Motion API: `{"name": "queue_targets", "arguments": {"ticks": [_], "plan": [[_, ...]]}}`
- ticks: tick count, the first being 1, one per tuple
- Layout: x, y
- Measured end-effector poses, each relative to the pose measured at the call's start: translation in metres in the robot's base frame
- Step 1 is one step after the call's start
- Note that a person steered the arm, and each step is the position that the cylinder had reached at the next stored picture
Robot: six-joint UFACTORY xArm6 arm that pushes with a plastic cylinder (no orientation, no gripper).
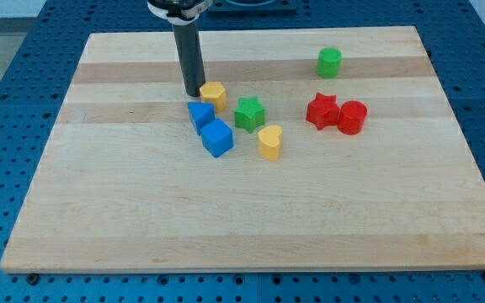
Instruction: Place the green circle at the top side of the green star
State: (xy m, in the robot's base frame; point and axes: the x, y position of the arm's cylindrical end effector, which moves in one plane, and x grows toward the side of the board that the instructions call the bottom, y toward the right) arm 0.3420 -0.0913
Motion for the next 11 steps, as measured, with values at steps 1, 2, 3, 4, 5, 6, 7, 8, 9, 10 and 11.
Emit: {"name": "queue_targets", "arguments": {"ticks": [1, 2, 3, 4, 5, 6, 7, 8, 9, 10, 11], "plan": [[0.000, 0.003], [-0.004, 0.003], [-0.037, 0.007], [-0.073, 0.037], [-0.098, 0.077], [-0.103, 0.128], [-0.103, 0.175], [-0.099, 0.202], [-0.082, 0.209], [-0.065, 0.209], [-0.054, 0.224]]}}
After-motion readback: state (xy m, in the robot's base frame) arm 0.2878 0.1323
